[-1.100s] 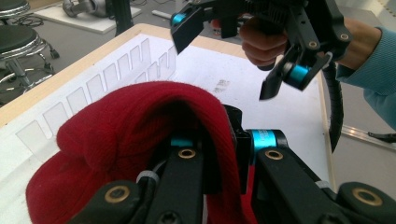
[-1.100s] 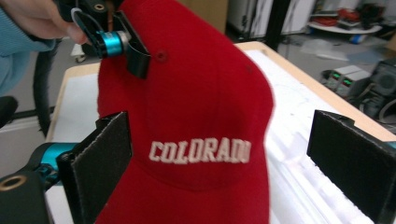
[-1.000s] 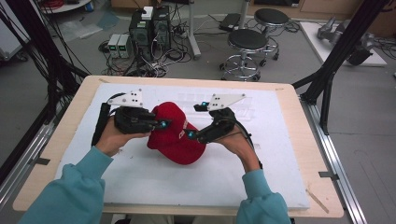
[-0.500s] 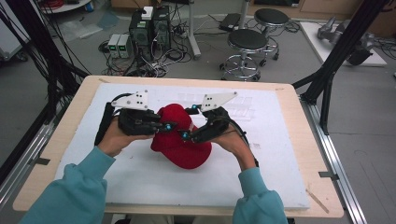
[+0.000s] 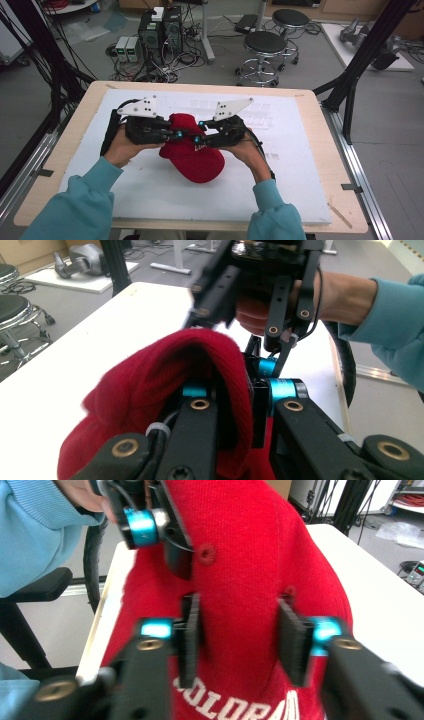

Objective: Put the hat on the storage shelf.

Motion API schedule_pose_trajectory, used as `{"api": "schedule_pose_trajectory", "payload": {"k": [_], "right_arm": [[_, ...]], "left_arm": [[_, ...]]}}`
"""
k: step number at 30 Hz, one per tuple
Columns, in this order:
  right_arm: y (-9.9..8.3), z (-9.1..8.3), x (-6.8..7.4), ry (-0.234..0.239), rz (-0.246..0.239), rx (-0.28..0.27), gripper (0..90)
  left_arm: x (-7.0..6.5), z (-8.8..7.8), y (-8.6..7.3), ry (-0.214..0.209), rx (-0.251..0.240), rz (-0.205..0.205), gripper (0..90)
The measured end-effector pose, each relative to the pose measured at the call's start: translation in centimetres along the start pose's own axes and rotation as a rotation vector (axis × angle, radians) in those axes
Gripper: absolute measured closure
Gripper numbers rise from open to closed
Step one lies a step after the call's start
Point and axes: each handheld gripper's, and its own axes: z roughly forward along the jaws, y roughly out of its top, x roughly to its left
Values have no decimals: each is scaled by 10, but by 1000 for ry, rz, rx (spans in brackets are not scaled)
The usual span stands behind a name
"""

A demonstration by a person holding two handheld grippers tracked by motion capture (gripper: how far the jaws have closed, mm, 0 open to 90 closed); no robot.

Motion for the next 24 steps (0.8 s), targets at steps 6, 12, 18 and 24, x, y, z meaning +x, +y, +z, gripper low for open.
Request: {"api": "schedule_pose_trajectory", "payload": {"k": [6,12,18,24], "right_arm": [[4,1,4,5,-11,-19,833],[4,1,5,-28,-25,-9,842],[4,-1,4,-52,-16,-16,842],[4,-4,4,-67,-18,-11,841]], "left_arm": [[2,-4,1,-7,-29,-23,824],[1,-2,0,-40,-33,-60,592],[-4,0,2,-103,-50,-70,291],[-5,-4,3,-94,-54,-61,236]]}}
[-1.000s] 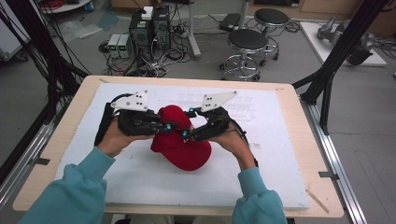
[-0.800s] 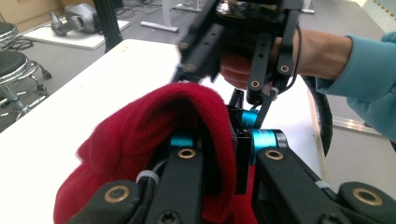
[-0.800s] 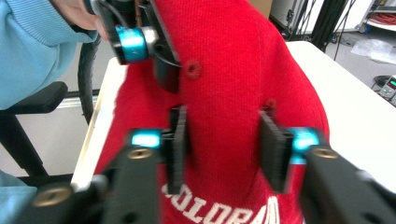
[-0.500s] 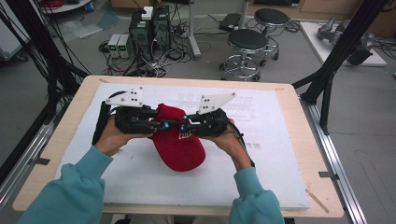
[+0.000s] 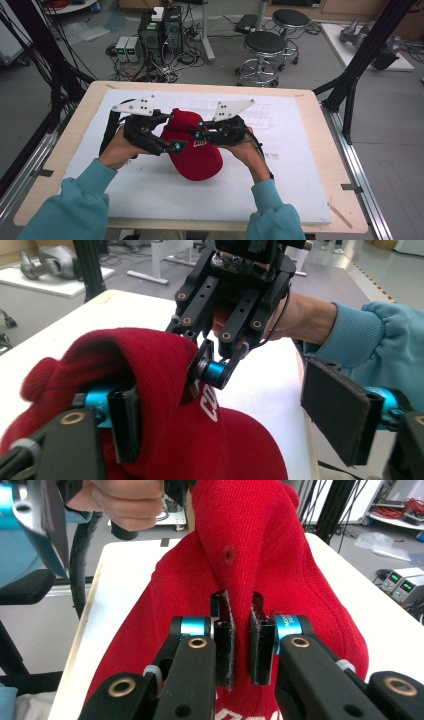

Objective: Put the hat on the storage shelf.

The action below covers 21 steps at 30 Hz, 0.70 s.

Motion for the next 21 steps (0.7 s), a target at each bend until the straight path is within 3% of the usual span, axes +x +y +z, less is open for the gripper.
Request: {"api": "schedule_pose_trajectory", "payload": {"k": [9,14,21], "right_arm": [[-1,-7,-2,-24,5,0,841],[-1,-9,-2,-31,3,-6,842],[-1,-11,-2,-46,5,-9,843]], "left_arm": [[-1,-9,0,39,-18,18,173],[-2,-14,0,18,-40,28,141],[-4,-22,-1,35,-44,40,135]]}}
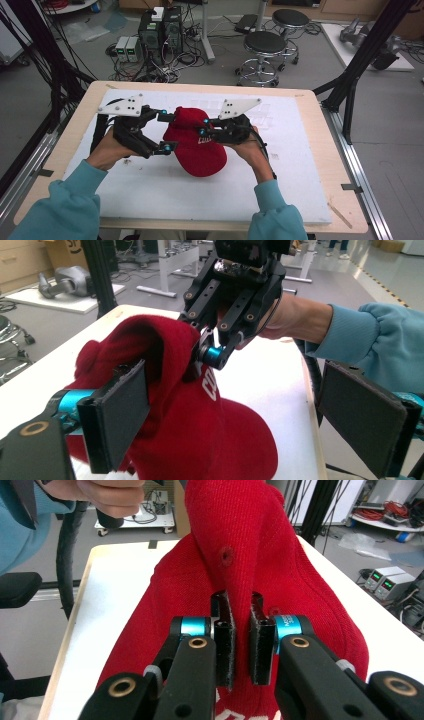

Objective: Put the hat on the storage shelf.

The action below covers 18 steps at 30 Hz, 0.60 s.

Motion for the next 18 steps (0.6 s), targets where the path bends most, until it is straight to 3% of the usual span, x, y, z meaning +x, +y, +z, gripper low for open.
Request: {"api": "schedule_pose_trajectory", "payload": {"k": [11,18], "right_arm": [[1,-12,-3,-41,14,-47,843],[1,-14,-2,-52,20,-61,842]], "left_arm": [[3,-15,-17,43,-20,-13,131],[4,-11,-36,41,-6,-69,131]]}}
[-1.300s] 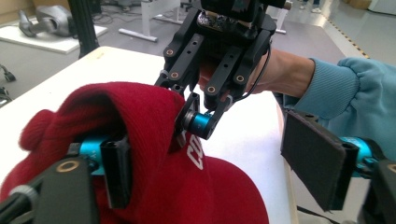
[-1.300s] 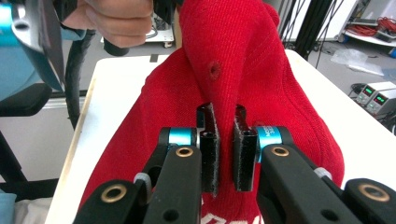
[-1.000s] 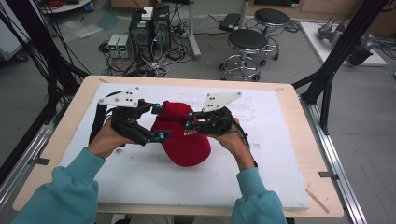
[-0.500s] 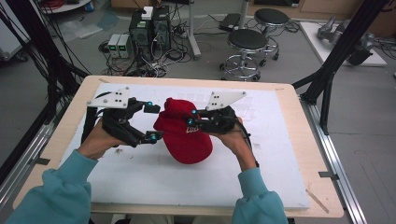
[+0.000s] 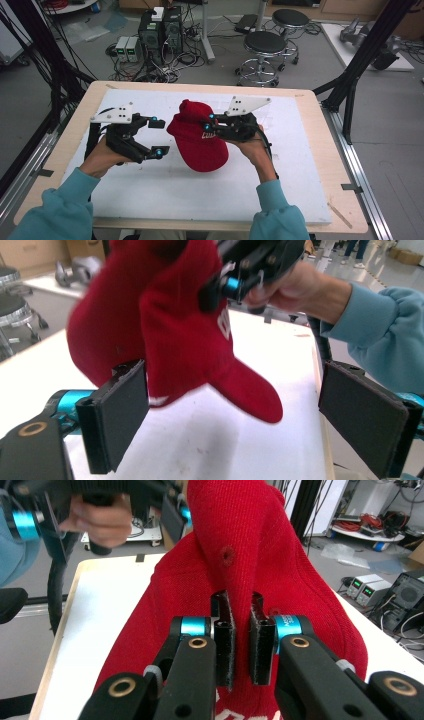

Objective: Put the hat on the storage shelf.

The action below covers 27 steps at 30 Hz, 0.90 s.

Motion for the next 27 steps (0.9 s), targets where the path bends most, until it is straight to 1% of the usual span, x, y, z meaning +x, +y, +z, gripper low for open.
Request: {"api": "schedule_pose_trajectory", "payload": {"k": [5,7,10,11,13,16,17,21,23,24,26,27], "right_arm": [[1,-2,0,-10,-8,-15,842],[2,-3,-1,-17,-6,-17,842],[2,-3,-1,-20,-2,-23,842],[2,-3,-1,-20,-3,-26,842],[2,-1,0,-19,0,-26,842],[3,0,1,-11,-6,-28,841],[3,0,1,-12,-9,-27,841],[6,1,1,-16,-12,-26,841],[8,1,1,-12,-17,-38,840],[9,1,2,-15,-15,-41,841],[10,2,2,-21,-20,-45,840],[10,2,2,-16,-18,-47,841]], "left_arm": [[1,4,-17,7,13,-38,130],[1,6,-24,14,19,-61,130],[0,12,-31,13,32,-77,130],[-1,16,-33,12,32,-96,131],[-2,22,-35,5,45,-113,135],[-3,29,-36,-16,57,-109,189],[-4,31,-36,-21,63,-111,189],[-5,37,-35,-27,63,-128,205],[-6,40,-35,-34,53,-138,225],[-6,41,-35,-34,53,-136,236],[-7,42,-35,-47,52,-125,303],[-7,43,-35,-43,50,-124,331]]}}
